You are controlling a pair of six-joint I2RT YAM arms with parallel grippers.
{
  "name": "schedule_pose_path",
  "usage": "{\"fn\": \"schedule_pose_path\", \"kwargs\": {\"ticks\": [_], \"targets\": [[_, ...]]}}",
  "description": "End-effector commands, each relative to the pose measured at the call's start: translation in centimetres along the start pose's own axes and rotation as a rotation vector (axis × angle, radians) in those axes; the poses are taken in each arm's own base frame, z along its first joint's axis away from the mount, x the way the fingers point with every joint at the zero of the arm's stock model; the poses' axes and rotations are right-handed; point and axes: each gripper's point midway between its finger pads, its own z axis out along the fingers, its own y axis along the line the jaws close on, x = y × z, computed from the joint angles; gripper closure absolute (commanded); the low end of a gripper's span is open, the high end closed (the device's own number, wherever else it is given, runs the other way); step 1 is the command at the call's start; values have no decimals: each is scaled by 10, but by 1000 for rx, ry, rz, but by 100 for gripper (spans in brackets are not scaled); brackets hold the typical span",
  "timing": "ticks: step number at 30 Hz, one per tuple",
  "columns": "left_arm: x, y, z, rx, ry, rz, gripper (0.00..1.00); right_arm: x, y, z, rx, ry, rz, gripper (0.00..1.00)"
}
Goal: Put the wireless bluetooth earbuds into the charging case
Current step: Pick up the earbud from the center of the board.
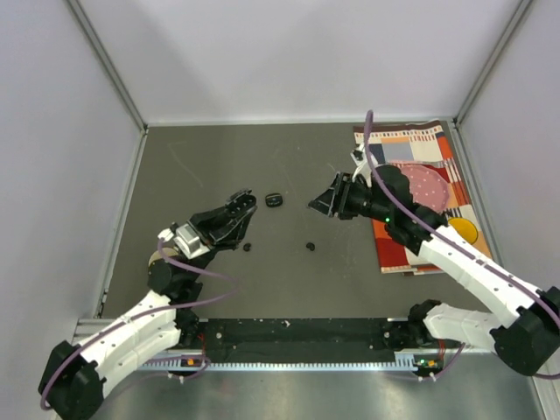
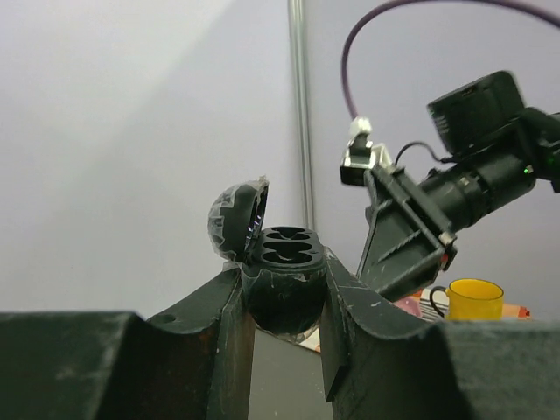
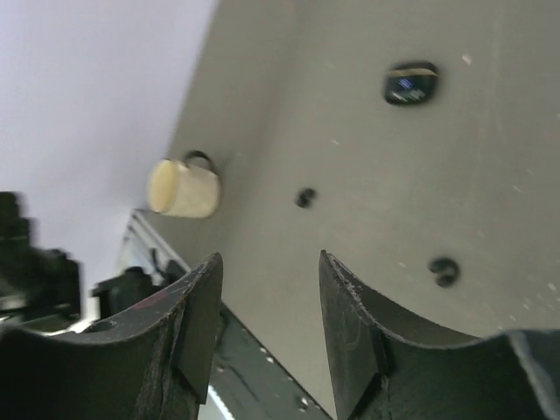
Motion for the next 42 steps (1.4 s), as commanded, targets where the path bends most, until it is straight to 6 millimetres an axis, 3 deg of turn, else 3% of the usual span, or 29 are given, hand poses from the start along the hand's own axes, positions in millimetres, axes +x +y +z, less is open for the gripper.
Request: {"fn": "schedule_pose_path", "kwargs": {"ticks": [1,6,10,20,27,42], "targets": [[2,-15,-7,102,36,-29,100,31,-56,6,209,128,-42,54],[-6,-23,-10,166,24,-85,100,67,-89,21,272,252,13,66],[-9,-30,-6,218,28,-97,100,90,-124,36,324,305,65,70],[-3,-37,-1,272,57,-125,100,127,-156,54,357,402,94,72],[-2,-37,0,274,56,-136,100,137,-167,63,365,425,104,73],[2,-35,0,261,73,-143,100,138,-175,81,364,425,107,74]]}}
